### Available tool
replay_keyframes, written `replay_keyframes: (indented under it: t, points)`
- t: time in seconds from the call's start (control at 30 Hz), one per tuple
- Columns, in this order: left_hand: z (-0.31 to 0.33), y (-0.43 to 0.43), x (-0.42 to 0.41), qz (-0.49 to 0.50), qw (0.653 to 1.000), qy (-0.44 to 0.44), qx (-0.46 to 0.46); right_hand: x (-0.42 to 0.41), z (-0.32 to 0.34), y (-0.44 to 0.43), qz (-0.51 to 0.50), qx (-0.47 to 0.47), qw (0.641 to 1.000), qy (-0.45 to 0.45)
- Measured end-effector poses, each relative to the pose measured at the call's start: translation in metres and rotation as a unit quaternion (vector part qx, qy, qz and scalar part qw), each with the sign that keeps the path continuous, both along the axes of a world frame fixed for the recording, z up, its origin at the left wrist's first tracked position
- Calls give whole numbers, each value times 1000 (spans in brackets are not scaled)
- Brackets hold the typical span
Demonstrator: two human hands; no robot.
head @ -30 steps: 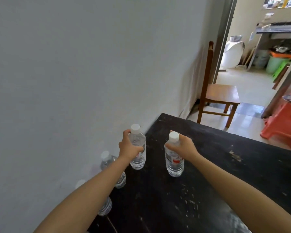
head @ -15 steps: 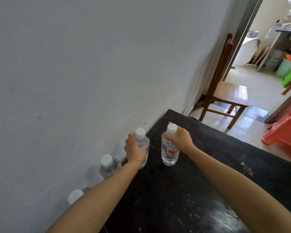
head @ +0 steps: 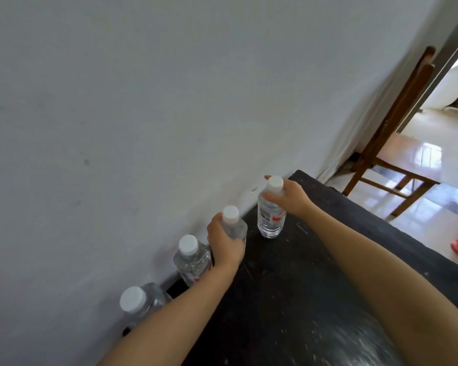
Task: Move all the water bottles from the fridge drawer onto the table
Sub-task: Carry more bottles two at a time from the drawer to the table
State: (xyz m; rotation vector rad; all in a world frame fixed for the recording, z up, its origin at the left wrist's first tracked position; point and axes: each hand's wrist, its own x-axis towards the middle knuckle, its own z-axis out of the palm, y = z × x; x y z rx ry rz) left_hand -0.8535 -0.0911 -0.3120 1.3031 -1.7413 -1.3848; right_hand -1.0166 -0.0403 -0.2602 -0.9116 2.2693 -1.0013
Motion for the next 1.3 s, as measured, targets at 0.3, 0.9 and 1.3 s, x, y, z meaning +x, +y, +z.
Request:
replay_keyframes:
  t: [0.3,0.9,1.3]
  points:
    - [-2,-10,-7,-3,1000,1,13,-3,-2,-24,65,41,997,-22]
    - [-15,-7,-6,4,999,-4,-33,1,-12,-33,-24,96,995,-19]
    - [-8,9,0,-3,999,-37,19,5,-13,-32,-48,93,994,-2]
